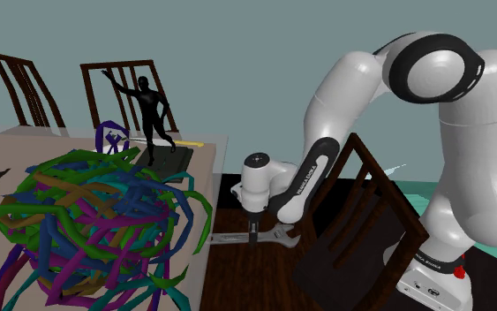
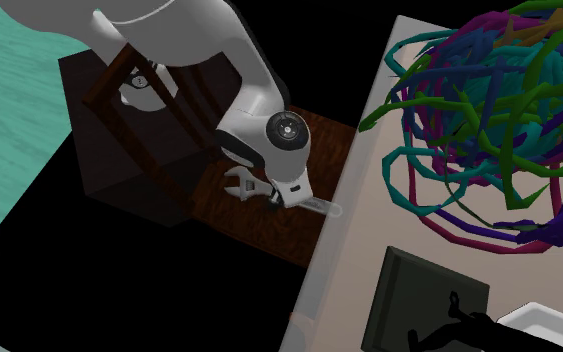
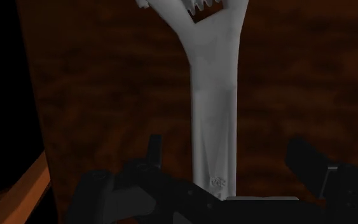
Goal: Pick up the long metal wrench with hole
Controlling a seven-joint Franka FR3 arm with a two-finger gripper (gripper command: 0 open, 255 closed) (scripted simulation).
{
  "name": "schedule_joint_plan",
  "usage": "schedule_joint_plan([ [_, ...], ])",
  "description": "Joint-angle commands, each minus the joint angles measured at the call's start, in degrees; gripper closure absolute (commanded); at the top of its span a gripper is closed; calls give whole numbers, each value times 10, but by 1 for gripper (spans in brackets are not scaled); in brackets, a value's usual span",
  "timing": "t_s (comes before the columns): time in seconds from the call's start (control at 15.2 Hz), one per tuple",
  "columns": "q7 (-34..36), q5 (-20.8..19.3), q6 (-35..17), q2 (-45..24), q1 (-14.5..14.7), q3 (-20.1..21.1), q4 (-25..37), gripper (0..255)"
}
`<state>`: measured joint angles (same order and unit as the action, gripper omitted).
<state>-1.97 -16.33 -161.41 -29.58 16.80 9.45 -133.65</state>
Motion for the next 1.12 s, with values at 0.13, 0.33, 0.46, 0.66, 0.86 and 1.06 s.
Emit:
schedule_joint_plan([
  [0.13, 7, -12, -23, -36, 11, -14, 13, 0],
  [0.33, 12, -17, -36, -58, 18, -23, 22, 0],
  [0.46, 11, -17, -36, -57, 18, -23, 22, 255],
  [0.66, 11, -17, -35, -56, 18, -23, 22, 255],
  [0.86, 10, -17, -36, -57, 17, -23, 22, 255],
  [1.06, 12, -17, -36, -58, 18, -23, 22, 255],
])
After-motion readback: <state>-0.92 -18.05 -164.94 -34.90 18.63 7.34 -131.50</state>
